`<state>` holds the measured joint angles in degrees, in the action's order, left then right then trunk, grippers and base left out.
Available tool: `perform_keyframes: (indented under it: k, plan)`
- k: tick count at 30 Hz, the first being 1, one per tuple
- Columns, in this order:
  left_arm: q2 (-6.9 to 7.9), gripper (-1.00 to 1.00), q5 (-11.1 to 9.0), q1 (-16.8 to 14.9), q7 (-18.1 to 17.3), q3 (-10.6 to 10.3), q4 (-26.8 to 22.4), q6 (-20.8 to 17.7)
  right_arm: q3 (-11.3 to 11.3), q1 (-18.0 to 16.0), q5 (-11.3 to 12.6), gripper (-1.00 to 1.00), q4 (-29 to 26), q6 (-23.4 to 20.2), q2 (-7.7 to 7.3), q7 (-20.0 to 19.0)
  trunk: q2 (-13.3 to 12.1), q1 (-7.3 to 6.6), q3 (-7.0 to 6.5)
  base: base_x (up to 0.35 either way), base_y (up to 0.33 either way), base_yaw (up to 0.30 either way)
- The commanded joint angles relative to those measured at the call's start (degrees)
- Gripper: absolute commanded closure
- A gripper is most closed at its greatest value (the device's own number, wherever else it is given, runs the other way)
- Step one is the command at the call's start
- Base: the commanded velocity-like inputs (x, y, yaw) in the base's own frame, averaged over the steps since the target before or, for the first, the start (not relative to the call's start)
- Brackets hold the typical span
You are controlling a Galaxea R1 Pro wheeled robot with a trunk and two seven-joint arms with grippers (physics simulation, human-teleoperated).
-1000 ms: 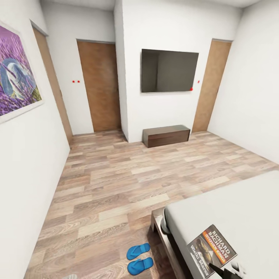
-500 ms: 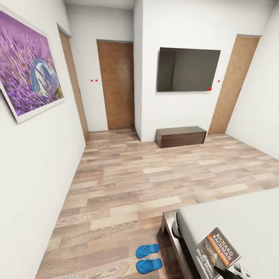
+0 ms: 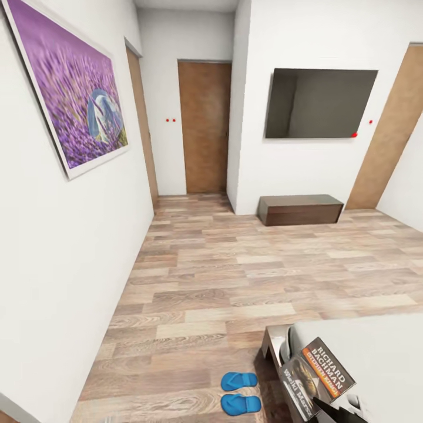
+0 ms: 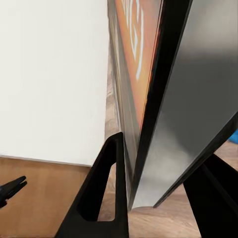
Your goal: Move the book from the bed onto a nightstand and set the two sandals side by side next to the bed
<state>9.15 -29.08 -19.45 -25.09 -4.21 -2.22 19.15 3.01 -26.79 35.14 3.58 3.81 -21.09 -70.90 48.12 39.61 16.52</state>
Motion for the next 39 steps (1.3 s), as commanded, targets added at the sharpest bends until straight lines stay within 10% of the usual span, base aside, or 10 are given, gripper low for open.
perform_keyframes:
  k: [1, 39]
  plan:
    - [0.00, -1.00, -0.54, -0.06, -0.23, -0.44, 0.10, 0.18, 0.15, -0.10, 0.30, 1.00, 0.20, 0.40, 0.00, -0.47, 0.06, 0.01, 0.10, 0.000, 0.000, 0.272]
    - [-0.07, -1.00, -0.48, -0.06, -0.14, -0.50, 0.11, 0.18, 0.02, -0.10, 0.28, 1.00, 0.28, 0.41, 0.00, -0.76, 0.06, 0.01, 1.22, 0.000, 0.000, 0.272]
